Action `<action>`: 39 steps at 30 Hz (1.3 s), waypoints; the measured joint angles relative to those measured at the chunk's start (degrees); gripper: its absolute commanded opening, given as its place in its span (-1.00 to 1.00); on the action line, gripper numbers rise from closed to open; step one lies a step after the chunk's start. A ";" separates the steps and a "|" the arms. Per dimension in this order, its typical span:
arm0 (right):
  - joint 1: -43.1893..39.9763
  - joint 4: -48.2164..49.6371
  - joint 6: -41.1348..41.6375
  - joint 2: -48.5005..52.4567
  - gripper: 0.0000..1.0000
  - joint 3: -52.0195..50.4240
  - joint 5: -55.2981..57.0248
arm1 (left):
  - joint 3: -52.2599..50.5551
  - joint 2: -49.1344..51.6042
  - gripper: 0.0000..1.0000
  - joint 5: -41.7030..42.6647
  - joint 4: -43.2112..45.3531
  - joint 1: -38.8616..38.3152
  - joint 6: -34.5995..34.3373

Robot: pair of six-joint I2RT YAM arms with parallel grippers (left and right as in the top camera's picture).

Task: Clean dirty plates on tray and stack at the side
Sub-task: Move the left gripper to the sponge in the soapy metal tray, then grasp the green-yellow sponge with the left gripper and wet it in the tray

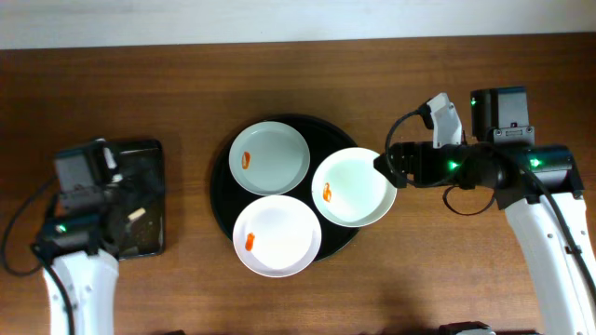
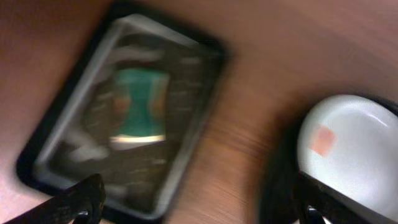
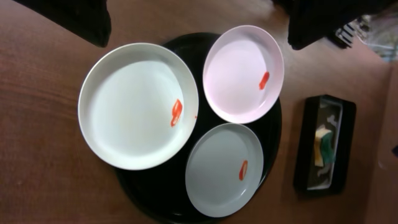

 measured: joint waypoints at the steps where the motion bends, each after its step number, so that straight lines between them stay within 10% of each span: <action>1: 0.00 -0.13 -0.13 0.02 0.72 0.00 0.02 | 0.00 3.69 -0.23 -2.19 -0.33 4.48 -2.10; 4: 0.00 -0.63 -0.15 0.00 0.65 0.00 0.02 | 0.13 12.00 -0.99 -3.32 2.40 8.28 -4.85; 17: 0.00 -2.08 -0.17 0.02 0.57 0.00 0.02 | 5.09 43.25 -0.99 -6.08 15.69 9.22 -3.78; 23: 0.00 -2.43 -0.15 0.02 0.57 0.00 0.00 | 10.73 32.50 -0.30 -3.28 0.70 9.38 -3.32; 28: 0.00 -2.45 -0.17 0.02 0.57 0.00 0.02 | 6.32 32.35 -0.19 -7.17 3.48 9.38 -3.17; 31: 0.00 -2.43 -0.20 0.02 0.57 0.00 0.02 | 0.98 37.11 -0.94 -8.07 9.60 9.38 -3.34; 35: 0.00 -2.40 -0.17 0.02 0.57 0.00 0.02 | 1.18 39.41 -1.00 -6.75 11.39 9.22 -3.34; 37: 0.00 -2.43 -0.17 0.02 0.57 0.00 0.02 | 2.99 39.43 -0.72 -5.29 7.85 9.42 -2.45; 39: 0.00 -2.45 -0.13 0.02 0.57 0.00 0.02 | 5.44 38.69 0.14 -3.96 3.58 9.42 -1.81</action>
